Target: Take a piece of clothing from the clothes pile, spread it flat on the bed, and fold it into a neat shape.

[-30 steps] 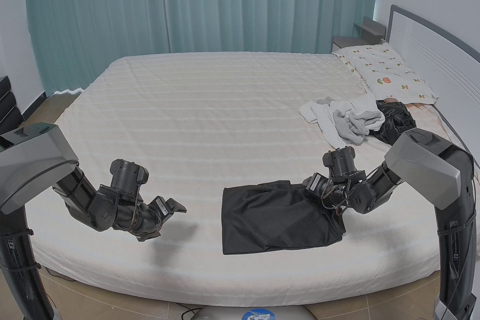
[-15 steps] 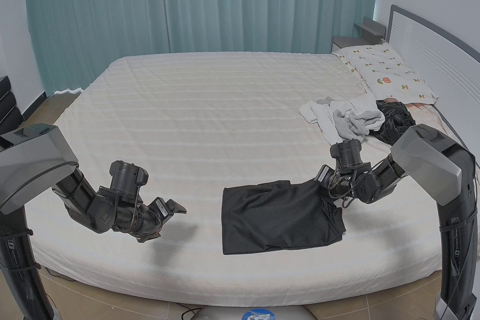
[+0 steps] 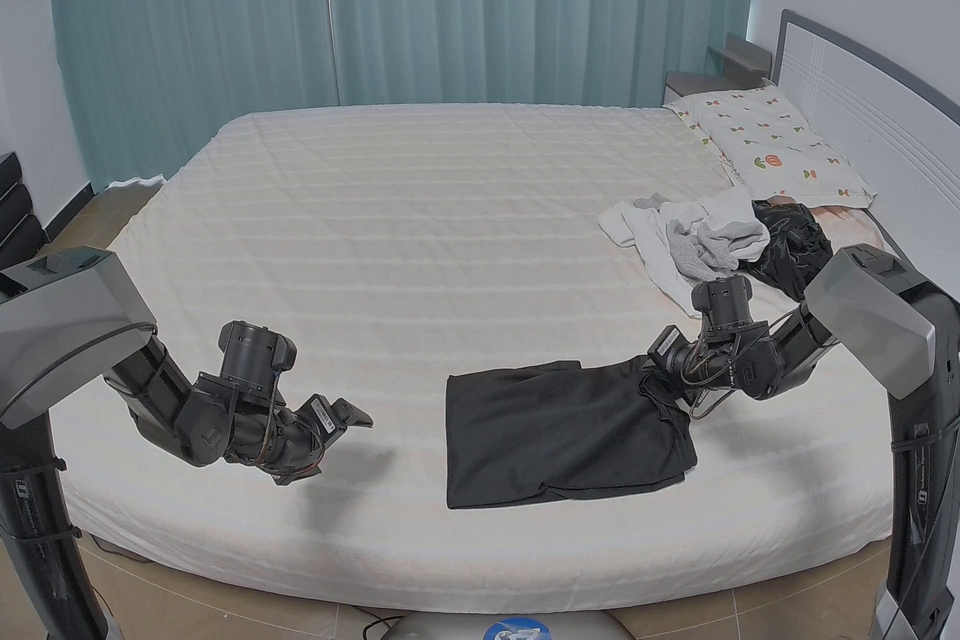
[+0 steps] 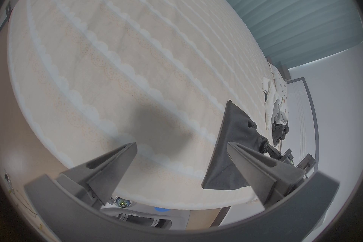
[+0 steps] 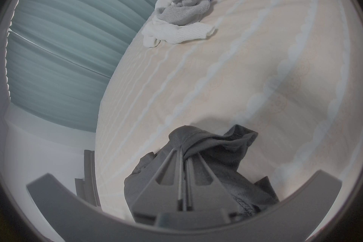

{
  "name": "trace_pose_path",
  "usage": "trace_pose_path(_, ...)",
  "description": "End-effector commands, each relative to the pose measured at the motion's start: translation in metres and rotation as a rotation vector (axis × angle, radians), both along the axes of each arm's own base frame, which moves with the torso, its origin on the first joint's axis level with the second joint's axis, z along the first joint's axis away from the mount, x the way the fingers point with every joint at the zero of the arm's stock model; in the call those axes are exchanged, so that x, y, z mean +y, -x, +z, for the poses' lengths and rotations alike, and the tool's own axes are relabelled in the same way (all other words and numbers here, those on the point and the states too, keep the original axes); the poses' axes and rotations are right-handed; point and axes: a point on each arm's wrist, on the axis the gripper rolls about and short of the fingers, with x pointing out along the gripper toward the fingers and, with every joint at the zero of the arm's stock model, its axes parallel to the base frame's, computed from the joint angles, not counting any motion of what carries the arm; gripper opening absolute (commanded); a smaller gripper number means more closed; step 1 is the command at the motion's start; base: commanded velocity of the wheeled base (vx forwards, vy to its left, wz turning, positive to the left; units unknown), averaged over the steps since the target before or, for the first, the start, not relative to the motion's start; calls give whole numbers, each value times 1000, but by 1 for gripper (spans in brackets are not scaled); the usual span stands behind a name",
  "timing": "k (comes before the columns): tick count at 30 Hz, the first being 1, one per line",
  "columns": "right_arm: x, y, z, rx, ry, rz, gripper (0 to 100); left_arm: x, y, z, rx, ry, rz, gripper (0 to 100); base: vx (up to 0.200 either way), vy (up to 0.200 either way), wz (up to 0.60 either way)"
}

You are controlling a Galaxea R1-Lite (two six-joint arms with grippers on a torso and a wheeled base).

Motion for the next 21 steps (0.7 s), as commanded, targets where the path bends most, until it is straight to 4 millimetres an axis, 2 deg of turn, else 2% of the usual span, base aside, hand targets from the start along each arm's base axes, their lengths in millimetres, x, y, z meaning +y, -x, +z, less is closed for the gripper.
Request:
trace_pose_path(1,-12,4,-3,24,-13,-3,100,0,0,0,1,0,1,100,0,0,0)
trace_pose_path(6,-16,9,-7,35,18,2,100,0,0,0,1,0,1,100,0,0,0)
trace_pose_path(8,-27,7,0,17,23,-28,100,0,0,0,0,1,2,100,0,0,0)
trace_pose_path(12,-31,12,16,-7,14,-39,100,0,0,0,1,1,2,100,0,0,0)
trace_pose_path(14,-26,14,26,-29,13,-30,100,0,0,0,-1,0,1,100,0,0,0)
trace_pose_path(16,-13,16,33,-45,21,-15,100,0,0,0,1,0,1,100,0,0,0)
trace_pose_path(21,18,20,38,-74,43,12,100,0,0,0,1,0,1,100,0,0,0)
